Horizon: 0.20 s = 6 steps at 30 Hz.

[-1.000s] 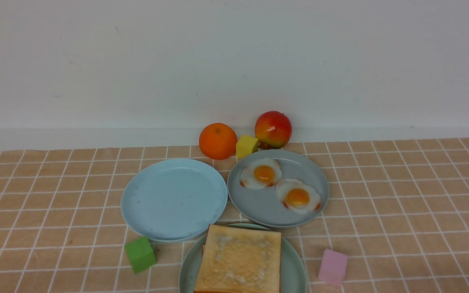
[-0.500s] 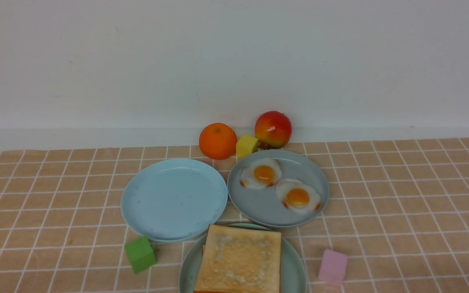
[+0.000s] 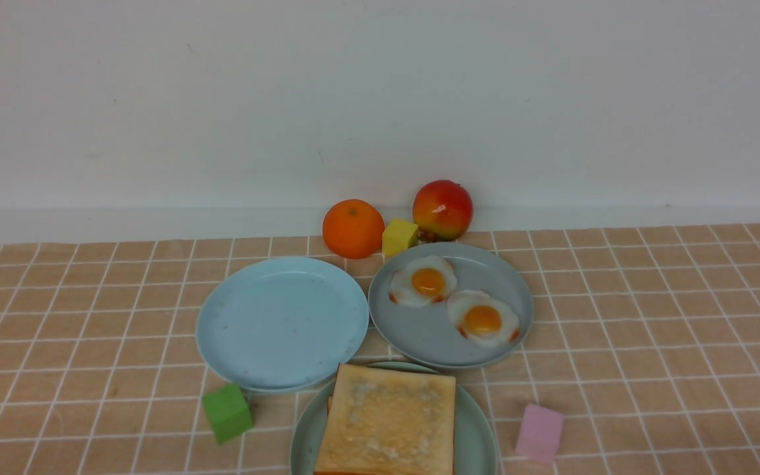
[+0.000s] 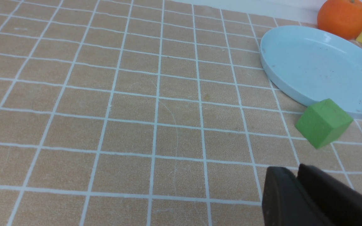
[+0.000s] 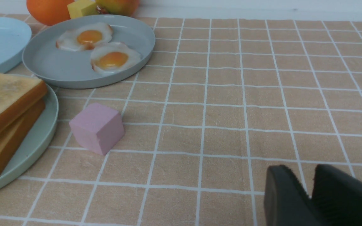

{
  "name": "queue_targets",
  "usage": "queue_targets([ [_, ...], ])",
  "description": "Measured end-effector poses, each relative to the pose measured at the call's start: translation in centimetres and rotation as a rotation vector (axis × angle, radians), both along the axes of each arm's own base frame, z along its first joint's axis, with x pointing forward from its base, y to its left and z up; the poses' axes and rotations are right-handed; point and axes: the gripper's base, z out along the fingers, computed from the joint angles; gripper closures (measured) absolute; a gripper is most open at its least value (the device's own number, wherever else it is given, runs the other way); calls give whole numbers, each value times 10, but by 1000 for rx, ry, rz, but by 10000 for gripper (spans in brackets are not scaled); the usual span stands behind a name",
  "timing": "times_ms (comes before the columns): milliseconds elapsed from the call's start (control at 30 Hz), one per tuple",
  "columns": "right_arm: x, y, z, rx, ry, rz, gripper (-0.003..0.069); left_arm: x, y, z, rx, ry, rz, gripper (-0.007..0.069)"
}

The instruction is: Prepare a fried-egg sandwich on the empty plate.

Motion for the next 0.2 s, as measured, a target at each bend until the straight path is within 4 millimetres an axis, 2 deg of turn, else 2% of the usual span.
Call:
queue_targets([
  [200, 0, 0, 0, 0, 0, 0, 478, 0, 0, 0, 0, 0, 0, 544],
])
